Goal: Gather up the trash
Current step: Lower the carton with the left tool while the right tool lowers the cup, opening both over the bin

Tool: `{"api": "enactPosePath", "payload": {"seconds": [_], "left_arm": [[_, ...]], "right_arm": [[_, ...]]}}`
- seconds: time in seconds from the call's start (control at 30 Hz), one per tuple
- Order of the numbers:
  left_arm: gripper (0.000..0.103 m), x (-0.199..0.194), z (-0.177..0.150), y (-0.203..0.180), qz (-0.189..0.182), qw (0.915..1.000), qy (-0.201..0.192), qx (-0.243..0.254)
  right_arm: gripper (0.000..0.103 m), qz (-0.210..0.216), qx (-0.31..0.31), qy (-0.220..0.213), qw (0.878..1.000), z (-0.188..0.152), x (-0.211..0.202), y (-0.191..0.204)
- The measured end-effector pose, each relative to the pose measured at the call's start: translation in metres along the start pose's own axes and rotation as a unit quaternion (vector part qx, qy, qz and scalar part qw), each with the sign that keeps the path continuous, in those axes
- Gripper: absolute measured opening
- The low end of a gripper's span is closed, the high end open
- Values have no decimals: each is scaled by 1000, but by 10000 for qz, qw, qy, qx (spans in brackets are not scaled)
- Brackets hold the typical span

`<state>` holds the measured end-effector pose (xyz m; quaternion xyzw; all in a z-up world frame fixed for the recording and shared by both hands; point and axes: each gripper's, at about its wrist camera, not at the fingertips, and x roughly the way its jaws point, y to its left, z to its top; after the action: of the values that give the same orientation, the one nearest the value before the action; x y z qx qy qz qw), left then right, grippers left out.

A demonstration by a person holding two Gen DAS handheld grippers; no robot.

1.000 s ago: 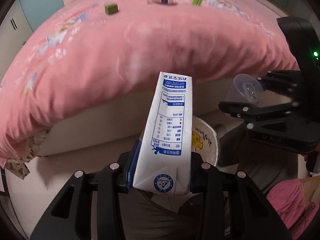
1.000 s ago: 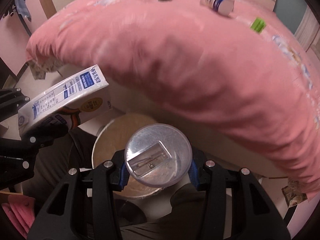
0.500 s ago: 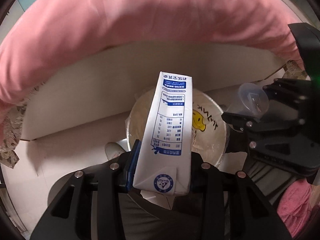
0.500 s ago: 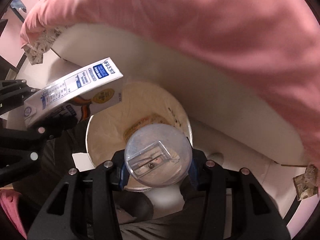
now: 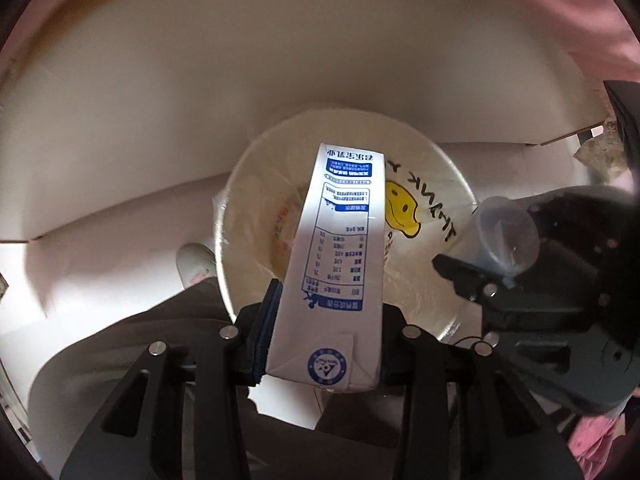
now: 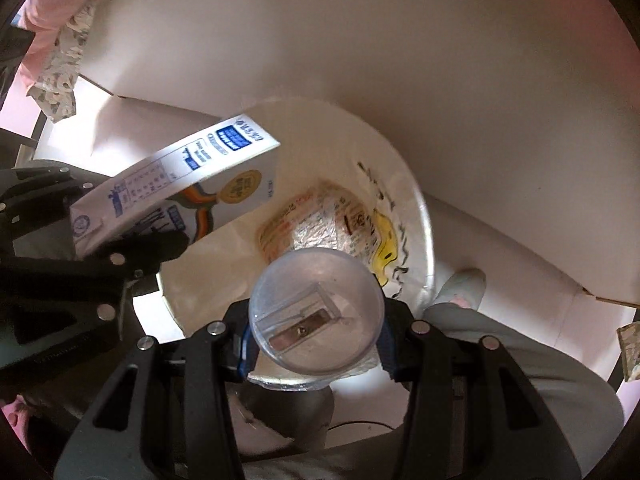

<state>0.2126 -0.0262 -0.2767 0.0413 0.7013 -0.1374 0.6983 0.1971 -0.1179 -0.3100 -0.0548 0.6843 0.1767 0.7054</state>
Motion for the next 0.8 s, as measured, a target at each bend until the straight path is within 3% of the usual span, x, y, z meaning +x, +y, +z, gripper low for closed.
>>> {"api": "enactPosePath", "payload": {"seconds": [0.47, 0.8], "left_arm": [[42, 69, 14, 8, -215, 9971, 603, -404], [42, 92, 19, 21, -463, 9936, 856, -570]], "right_arm": [[48, 77, 181, 574, 9982, 7, 50, -11], [49, 91, 75, 964, 9953, 12, 76, -6]]}}
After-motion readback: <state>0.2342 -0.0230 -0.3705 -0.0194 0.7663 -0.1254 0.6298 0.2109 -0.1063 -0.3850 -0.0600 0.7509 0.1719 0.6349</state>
